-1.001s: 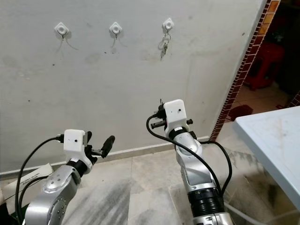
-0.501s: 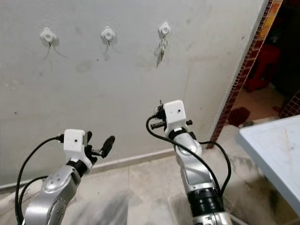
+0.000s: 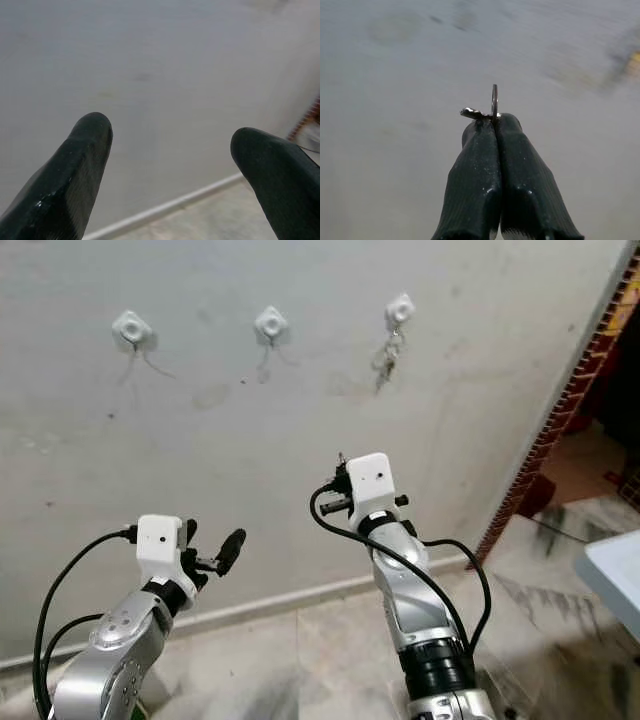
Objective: Hang keys on a hook
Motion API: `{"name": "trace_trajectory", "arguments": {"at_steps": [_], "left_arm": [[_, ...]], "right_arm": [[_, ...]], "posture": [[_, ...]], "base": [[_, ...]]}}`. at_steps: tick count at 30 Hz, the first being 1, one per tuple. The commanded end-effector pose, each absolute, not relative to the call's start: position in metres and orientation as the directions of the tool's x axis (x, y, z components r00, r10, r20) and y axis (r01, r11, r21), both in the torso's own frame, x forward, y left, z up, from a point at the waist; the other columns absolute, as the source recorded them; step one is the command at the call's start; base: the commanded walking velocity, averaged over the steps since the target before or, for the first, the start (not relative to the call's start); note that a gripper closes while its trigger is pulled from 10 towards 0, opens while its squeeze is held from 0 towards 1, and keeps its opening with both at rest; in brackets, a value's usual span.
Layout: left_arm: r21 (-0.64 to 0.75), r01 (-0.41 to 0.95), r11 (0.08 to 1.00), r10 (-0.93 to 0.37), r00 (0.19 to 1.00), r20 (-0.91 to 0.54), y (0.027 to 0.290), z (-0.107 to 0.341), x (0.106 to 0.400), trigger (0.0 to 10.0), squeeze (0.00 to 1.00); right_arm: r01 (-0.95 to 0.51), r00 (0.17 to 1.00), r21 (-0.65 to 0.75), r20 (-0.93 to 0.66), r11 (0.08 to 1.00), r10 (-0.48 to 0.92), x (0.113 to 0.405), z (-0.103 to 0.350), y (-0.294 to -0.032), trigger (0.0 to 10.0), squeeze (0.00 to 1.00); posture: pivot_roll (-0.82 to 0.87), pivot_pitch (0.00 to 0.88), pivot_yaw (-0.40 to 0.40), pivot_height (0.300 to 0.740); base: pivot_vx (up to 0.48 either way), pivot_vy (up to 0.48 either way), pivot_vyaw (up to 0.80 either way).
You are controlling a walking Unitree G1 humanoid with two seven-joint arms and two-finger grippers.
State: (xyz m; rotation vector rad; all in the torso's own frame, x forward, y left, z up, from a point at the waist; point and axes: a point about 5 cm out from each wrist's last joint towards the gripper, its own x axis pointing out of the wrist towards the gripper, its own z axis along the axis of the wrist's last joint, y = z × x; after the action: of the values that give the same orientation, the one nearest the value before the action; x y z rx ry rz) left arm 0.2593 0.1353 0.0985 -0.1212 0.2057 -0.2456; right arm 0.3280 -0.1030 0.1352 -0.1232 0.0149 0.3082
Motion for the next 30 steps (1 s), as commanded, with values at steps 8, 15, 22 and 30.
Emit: {"name": "trace_trajectory", "arguments": {"at_steps": [8, 15, 22, 30], "left_arm": [[-0.121, 0.204, 0.972, -0.223, 0.958, -0.179, 0.1429, 0.1000, 0.2607, 10.0, 0.00], [-0.130, 0.210, 0.969, -0.231, 0.956, -0.181, 0.1424, 0.0998, 0.2610, 10.0, 0.00], [-0.134, 0.211, 0.968, -0.233, 0.956, -0.179, 0.1413, 0.1000, 0.2615, 10.0, 0.00], [-0.133, 0.208, 0.969, -0.230, 0.956, -0.182, 0.1423, 0.1000, 0.2619, 10.0, 0.00]], "right_arm": [[-0.332, 0.942, -0.125, 0.001, 0.935, 0.335, 0.3305, 0.1443, -0.0928, 10.0, 0.00], [-0.337, 0.940, -0.129, 0.004, 0.933, 0.340, 0.3304, 0.1448, -0.0915, 10.0, 0.00], [-0.336, 0.941, -0.130, 0.004, 0.933, 0.339, 0.3305, 0.1446, -0.0922, 10.0, 0.00], [-0.336, 0.941, -0.130, 0.002, 0.933, 0.339, 0.3301, 0.1442, -0.0917, 10.0, 0.00]], "posture": [[0.12, 0.000, -0.002, 0.740], [0.12, 0.000, -0.002, 0.740], [0.12, 0.000, -0.004, 0.740], [0.12, 0.000, -0.003, 0.740]], "base": [[0.000, 0.000, 0.00], [0.000, -0.247, 0.00], [0.000, -0.374, 0.00], [0.120, -0.389, 0.00]]}}
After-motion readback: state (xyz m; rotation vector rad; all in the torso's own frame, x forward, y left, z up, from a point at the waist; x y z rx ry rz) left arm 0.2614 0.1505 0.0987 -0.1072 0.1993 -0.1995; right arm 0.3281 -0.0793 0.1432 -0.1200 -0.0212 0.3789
